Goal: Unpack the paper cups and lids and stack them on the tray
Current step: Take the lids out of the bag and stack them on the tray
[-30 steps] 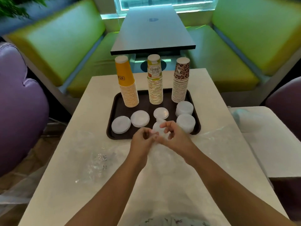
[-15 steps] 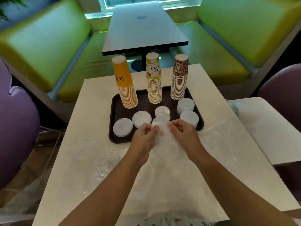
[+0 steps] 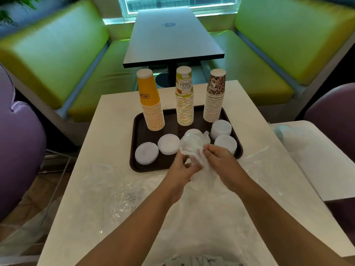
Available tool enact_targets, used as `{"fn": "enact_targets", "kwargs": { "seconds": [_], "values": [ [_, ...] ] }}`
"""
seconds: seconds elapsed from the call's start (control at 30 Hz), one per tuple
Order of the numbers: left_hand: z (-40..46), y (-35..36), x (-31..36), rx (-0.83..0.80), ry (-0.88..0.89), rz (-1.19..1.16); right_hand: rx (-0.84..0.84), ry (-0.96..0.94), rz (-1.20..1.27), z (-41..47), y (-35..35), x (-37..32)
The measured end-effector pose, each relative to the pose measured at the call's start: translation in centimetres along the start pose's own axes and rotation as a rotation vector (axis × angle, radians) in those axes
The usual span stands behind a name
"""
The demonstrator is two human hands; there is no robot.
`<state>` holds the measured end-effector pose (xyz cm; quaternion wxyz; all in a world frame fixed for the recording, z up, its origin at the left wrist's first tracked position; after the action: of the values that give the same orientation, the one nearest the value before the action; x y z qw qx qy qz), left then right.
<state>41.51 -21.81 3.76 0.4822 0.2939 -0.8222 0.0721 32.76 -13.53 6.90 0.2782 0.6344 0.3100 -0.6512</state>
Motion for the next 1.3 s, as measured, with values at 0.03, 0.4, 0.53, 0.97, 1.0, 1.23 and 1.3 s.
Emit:
{"fn": "enact_targets", "kwargs": {
  "seconds": [0.03, 0.4, 0.53, 0.97, 1.0, 1.23, 1.3],
  "values": [
    [0.1, 0.0, -0.2, 0.017, -0.012, -0.039, -0.006, 0.030, 0.045, 0.1, 0.3, 0.3],
    [2.1, -3.9, -1.0, 0.216, -0.030, 0.051, -0.150, -0.126, -0.652, 0.8, -0.9, 1.4],
    [2.8, -3.8, -1.7, 0.135, -0.244, -0.503, 0.100, 0.053, -0.347, 1.4, -2.1, 2.9],
    [2.6, -6.4, -2.2, 0.048, -0.164, -0.706, 0.207, 0.506, 0.683, 0.9, -2.1, 8.7],
    [2.7, -6.7, -2.2, 0.019, -0.106, -0.639, 0.114, 0.464, 0.495, 0.9, -2.1, 8.5],
    [1.9, -6.2, -1.4, 0.245, 0.182, 0.678, -0.007, 0.315, -0.108, 1.1, -1.9, 9.1],
    [1.9, -5.9, -1.2, 0.276, 0.186, 0.842, 0.025, 0.350, -0.116, 1.2, -2.2, 9.7]
  ]
}}
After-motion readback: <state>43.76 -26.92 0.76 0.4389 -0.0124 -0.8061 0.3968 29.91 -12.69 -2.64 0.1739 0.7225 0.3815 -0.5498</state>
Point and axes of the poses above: each hand's wrist, its own z-axis towards the middle knuckle, its own y-axis out of the palm, x = y × z, the point moved 6 cm from there along z, towards the middle knuckle, and after that the axes turned 8 degrees about -y, right-handed, at the moved point
